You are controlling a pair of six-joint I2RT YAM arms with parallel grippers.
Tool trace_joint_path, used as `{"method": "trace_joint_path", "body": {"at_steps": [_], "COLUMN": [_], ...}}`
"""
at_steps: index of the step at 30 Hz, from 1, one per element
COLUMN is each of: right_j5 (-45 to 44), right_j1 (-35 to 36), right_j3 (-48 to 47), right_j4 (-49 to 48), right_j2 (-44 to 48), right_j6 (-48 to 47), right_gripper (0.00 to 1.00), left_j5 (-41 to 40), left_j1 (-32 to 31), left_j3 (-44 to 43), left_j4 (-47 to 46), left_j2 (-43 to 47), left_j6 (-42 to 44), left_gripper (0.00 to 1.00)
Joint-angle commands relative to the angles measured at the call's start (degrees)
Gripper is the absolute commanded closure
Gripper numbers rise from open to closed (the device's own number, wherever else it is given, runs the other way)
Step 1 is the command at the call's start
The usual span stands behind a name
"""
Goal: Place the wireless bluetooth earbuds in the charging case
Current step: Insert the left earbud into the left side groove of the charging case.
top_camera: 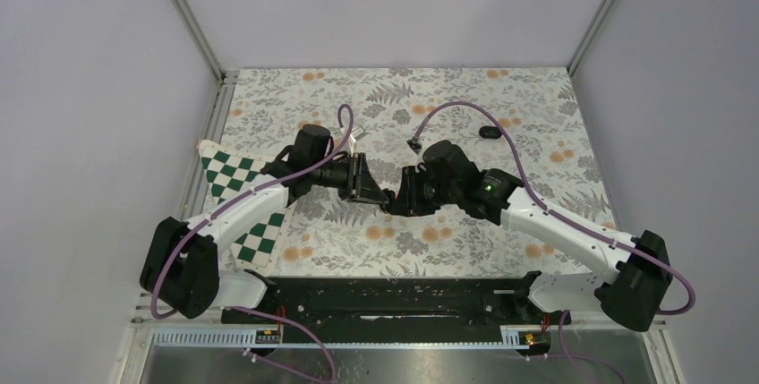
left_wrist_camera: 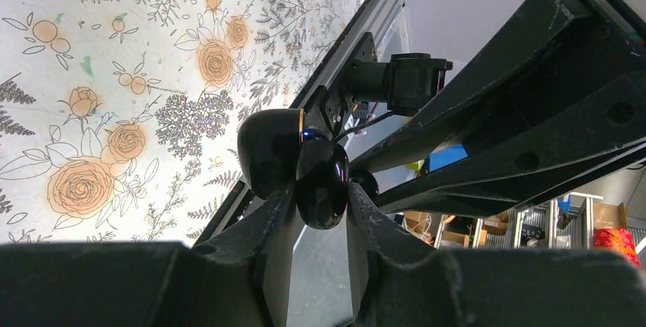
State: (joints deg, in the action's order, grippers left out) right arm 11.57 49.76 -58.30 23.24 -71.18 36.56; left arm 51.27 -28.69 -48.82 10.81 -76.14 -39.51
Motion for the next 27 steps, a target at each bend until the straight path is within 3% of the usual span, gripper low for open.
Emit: {"method": "trace_joint_path", "body": {"at_steps": [1, 27], "right_j5": [0.0, 2.3], "right_j1": [-0.8, -1.2], "right_j3": [-0.1, 2.0], "right_j4": [-1.9, -4.1], "right_j2": [-0.7, -1.2], "right_j6": [-0.1, 0.4], "right_gripper": [1.00, 1.00], "left_j5": [2.4, 4.5], "left_j1": [-0.1, 0.2], "left_j3": [-0.8, -0.1], "left_j4": [-2.6, -5.3], "left_j2": [-0.4, -0.7], "left_j6": [0.0, -1.9], "left_gripper": [1.00, 1.00]}}
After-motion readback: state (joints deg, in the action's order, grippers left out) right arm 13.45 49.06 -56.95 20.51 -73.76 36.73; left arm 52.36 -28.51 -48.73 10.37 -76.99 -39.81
